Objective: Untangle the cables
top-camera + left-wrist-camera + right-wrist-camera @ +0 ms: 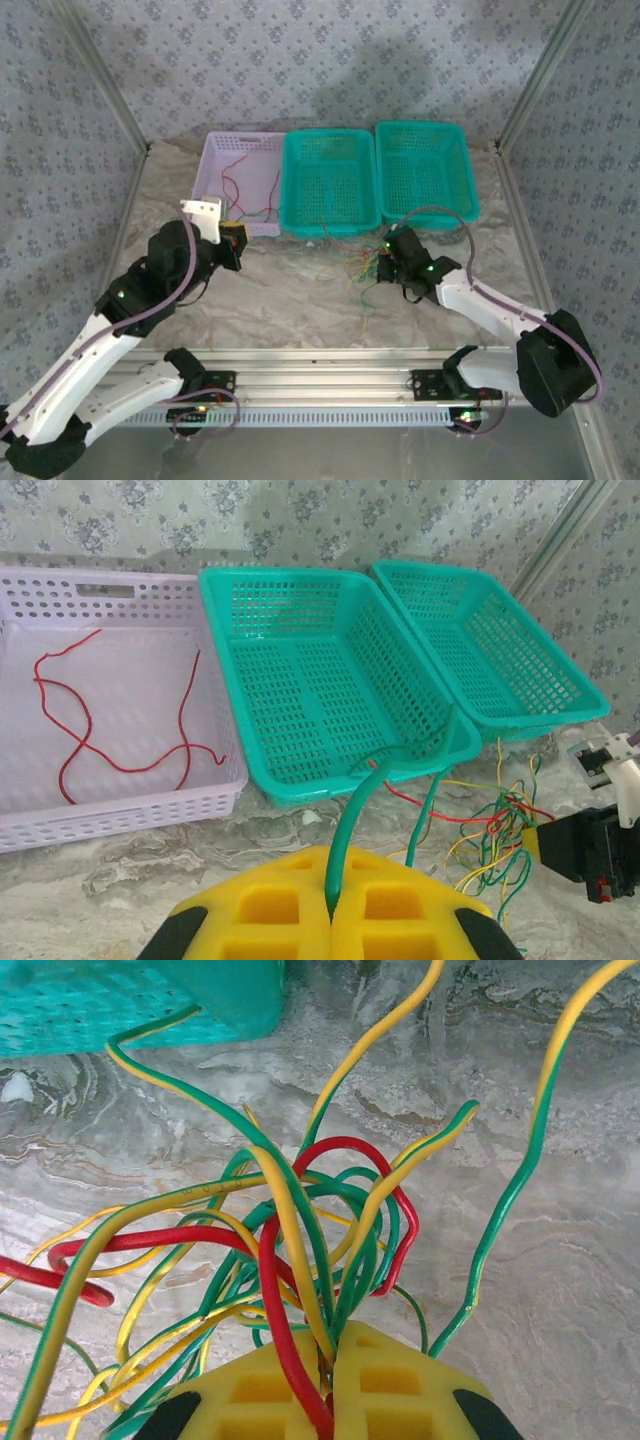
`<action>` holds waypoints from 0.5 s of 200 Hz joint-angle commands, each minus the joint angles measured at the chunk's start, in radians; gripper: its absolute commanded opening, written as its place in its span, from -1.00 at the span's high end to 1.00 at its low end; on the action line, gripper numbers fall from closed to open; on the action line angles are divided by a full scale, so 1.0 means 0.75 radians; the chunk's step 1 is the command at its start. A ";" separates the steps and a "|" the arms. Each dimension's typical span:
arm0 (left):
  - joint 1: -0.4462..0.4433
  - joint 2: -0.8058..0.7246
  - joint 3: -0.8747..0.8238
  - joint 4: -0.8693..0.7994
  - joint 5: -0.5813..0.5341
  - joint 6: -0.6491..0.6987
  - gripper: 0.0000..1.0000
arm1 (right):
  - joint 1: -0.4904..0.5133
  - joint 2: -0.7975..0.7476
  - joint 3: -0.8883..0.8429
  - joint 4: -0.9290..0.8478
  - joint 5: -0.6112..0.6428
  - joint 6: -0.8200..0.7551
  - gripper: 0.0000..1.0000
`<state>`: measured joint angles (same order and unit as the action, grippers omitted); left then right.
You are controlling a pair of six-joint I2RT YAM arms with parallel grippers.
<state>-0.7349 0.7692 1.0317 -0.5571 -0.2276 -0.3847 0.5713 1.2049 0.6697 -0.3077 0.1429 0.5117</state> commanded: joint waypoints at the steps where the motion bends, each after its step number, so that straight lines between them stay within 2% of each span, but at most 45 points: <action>1: 0.004 0.022 0.051 0.044 0.013 0.030 1.00 | 0.006 -0.031 -0.003 -0.017 0.001 -0.018 1.00; 50: 0.006 0.169 0.078 0.189 0.028 0.046 1.00 | 0.017 -0.111 -0.037 0.009 -0.017 -0.024 1.00; 100: 0.039 0.421 0.165 0.379 0.085 0.046 1.00 | 0.016 -0.206 -0.055 0.034 -0.037 -0.044 1.00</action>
<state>-0.7254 1.0199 1.0935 -0.3950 -0.2012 -0.3622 0.5785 1.0874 0.6407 -0.3031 0.1276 0.4976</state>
